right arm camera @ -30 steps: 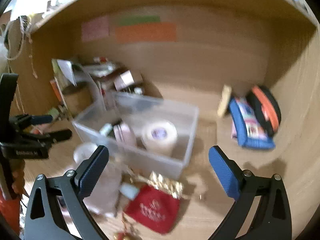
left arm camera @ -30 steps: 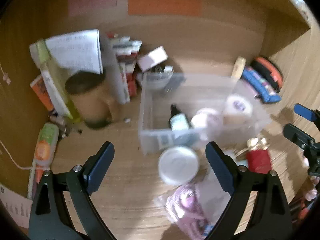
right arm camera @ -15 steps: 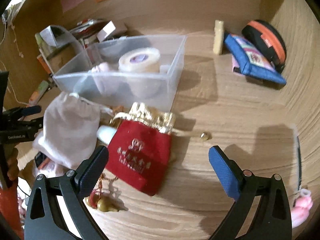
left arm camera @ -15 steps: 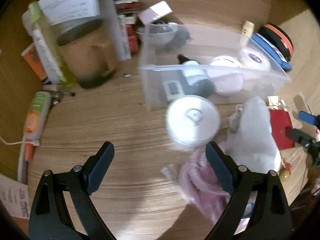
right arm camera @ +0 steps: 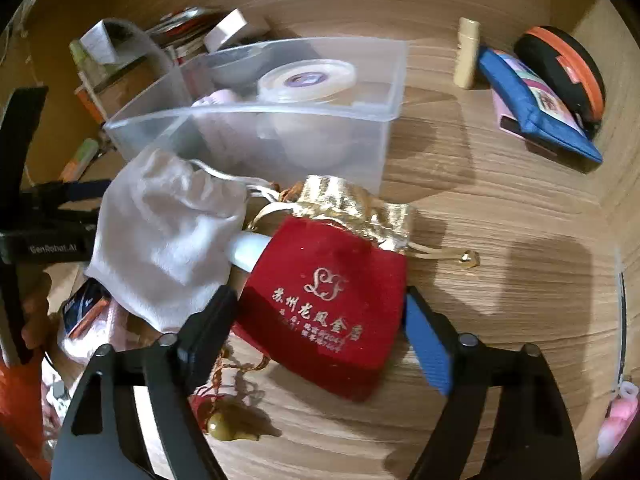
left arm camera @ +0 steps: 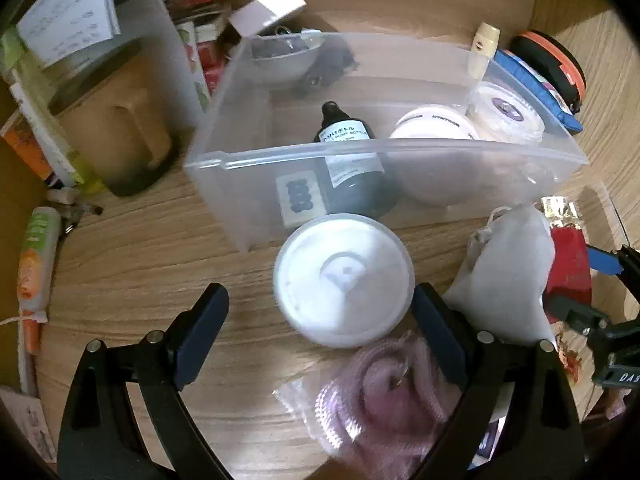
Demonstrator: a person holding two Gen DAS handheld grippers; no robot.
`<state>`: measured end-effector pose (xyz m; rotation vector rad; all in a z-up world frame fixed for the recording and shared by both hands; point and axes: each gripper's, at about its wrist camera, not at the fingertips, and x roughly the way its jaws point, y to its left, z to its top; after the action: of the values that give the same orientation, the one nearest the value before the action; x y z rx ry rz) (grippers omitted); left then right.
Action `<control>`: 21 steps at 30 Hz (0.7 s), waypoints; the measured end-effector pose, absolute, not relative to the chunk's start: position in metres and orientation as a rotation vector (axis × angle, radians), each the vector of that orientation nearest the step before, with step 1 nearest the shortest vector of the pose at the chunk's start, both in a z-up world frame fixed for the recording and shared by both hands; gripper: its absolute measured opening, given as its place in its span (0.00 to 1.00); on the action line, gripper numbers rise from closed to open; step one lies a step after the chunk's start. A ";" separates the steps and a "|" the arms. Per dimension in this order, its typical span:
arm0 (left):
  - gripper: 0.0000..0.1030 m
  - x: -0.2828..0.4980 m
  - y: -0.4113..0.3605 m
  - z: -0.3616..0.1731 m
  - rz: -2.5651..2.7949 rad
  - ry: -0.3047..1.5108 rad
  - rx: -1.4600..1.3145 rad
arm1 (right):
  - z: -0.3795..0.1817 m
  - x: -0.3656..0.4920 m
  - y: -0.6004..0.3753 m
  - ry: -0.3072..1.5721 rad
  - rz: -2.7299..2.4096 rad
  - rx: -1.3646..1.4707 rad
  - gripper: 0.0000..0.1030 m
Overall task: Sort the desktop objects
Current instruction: 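Grasp the red drawstring pouch with the right gripper while the left grasps the white-lidded jar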
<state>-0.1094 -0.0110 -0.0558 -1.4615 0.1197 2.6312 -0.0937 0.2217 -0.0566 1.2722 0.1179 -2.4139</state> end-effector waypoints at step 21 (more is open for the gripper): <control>0.63 -0.102 -0.012 -0.052 2.699 0.136 -1.372 | -0.028 -0.090 0.266 -0.028 -2.506 1.190 0.19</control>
<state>-0.1021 -0.0123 -0.0525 -1.3723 0.1362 2.6993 -0.0896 0.2662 -0.0284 1.1903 -0.0276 -2.5063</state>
